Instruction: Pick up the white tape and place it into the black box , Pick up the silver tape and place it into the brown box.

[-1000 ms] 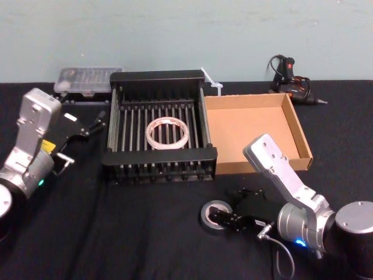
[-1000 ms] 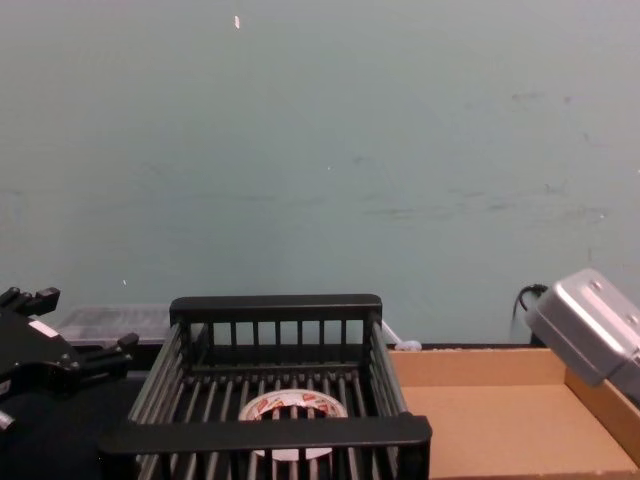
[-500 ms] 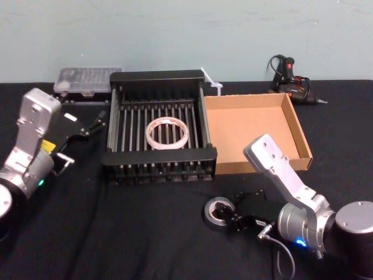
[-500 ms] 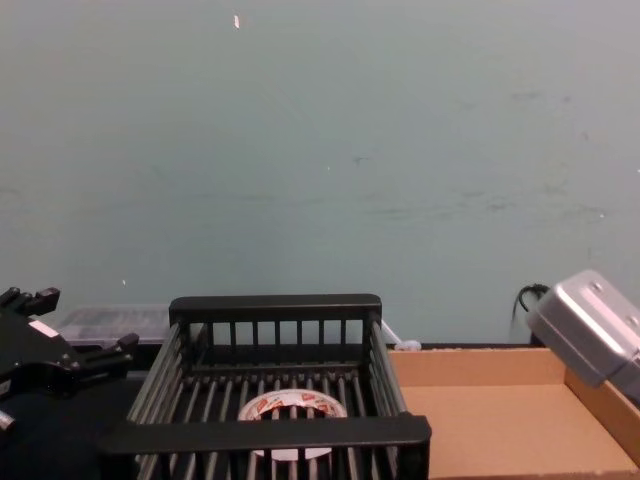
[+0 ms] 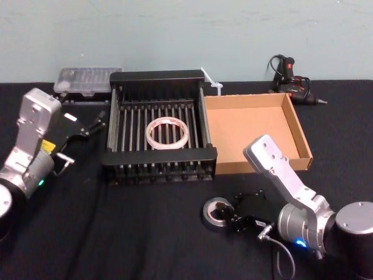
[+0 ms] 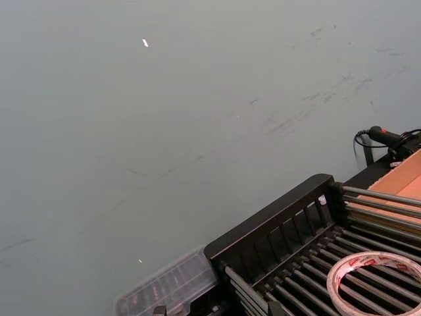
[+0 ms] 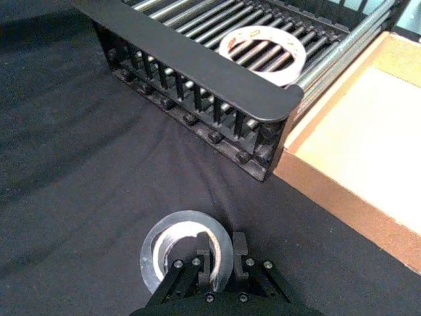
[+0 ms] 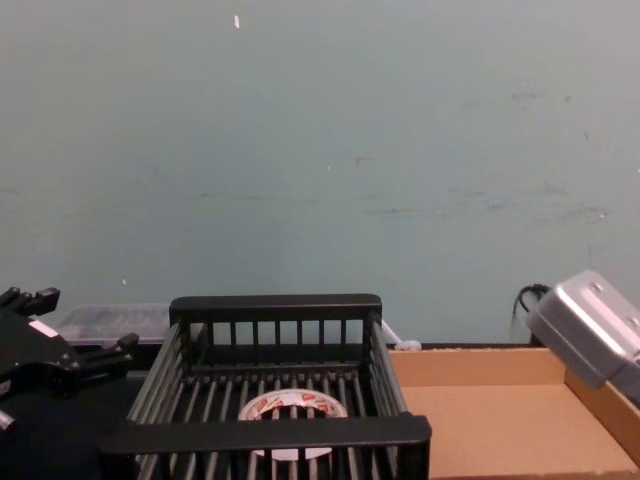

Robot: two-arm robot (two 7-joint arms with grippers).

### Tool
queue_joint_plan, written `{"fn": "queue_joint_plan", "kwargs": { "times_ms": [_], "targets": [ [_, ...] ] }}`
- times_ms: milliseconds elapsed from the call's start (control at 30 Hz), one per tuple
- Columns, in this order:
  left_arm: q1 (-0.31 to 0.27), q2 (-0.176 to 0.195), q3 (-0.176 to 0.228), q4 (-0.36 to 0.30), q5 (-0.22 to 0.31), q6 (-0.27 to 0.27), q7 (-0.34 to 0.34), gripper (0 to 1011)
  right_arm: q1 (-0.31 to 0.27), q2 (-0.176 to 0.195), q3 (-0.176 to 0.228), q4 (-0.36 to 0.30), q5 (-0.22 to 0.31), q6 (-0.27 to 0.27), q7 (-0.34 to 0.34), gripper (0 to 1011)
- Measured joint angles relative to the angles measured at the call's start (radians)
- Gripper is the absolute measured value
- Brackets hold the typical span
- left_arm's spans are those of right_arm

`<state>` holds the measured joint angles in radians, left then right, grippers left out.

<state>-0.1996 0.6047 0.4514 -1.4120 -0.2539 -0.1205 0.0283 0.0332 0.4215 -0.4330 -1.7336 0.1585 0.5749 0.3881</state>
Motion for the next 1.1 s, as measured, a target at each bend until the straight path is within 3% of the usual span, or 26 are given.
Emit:
{"fn": "queue_joint_plan", "kwargs": {
  "times_ms": [1100],
  "targets": [
    [0.000,0.000,0.000,0.000,0.000,0.000,0.000,1001,-0.046,0.043,0.004,-0.055,0.019,-0.121,0.028,201]
  ]
}}
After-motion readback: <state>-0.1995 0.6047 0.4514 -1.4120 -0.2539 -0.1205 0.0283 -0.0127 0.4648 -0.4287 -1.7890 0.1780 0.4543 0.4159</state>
